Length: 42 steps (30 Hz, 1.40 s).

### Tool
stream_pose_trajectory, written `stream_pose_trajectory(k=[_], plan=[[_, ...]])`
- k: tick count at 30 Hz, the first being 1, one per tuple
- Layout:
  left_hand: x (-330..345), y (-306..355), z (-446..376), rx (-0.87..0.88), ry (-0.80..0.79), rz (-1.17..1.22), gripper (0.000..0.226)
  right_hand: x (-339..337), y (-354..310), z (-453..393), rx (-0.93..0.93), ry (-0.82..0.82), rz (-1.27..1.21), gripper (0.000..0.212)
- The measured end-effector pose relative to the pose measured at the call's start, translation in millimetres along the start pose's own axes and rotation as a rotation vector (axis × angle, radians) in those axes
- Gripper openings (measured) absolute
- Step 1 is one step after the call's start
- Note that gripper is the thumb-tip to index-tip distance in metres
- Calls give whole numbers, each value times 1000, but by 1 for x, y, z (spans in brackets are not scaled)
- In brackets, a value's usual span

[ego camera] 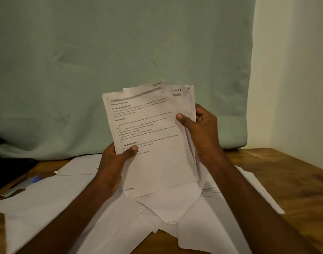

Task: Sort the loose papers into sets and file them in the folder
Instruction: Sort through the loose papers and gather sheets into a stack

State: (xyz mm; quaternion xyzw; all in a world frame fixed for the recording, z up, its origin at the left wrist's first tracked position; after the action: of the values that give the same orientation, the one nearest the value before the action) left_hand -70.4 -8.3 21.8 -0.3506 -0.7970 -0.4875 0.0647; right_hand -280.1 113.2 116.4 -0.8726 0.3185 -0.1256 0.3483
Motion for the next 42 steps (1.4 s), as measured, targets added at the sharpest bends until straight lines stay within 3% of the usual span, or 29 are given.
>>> stream_pose_trajectory(k=[6,14,19,24,28,30,35,38,42], plan=[[-5,7,-8,-99,-79,97,67,15,-22,9,-110,-84,-46,27],[-18,42,-16,14,-57,149,55,38,-35,21,-324,-236,-1,25],[-33,55,-26,10,-42,210,88,58,-35,35,-399,-364,1,20],[-54,64,-31,64,47,252,54,62,-40,39,-412,-338,-13,23],[-65,68,-36,98,80,335,66,53,-15,25,-249,-267,104,32],[-66,63,-39,77,115,343,70,43,11,19,-132,-267,173,18],[-73,25,-38,-127,154,154,88,30,57,24,198,-217,99,11],[-78,5,-29,-160,56,-11,80,36,84,36,488,-197,-42,13],[-83,-1,-25,-84,107,-174,59,29,116,42,647,-300,99,36]])
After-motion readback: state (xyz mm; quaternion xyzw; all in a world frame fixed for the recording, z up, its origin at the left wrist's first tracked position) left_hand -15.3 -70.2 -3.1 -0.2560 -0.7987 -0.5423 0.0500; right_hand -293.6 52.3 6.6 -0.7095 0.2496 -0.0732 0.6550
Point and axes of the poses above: each hand's wrist, its own z-axis away from the middle knuckle, its own x-axis out of the palm, y = z × x, the point moved 6 cm from there along -z, towards the middle knuckle, and after that the axes turned 13 degrees about z, right-handed, at the moved point
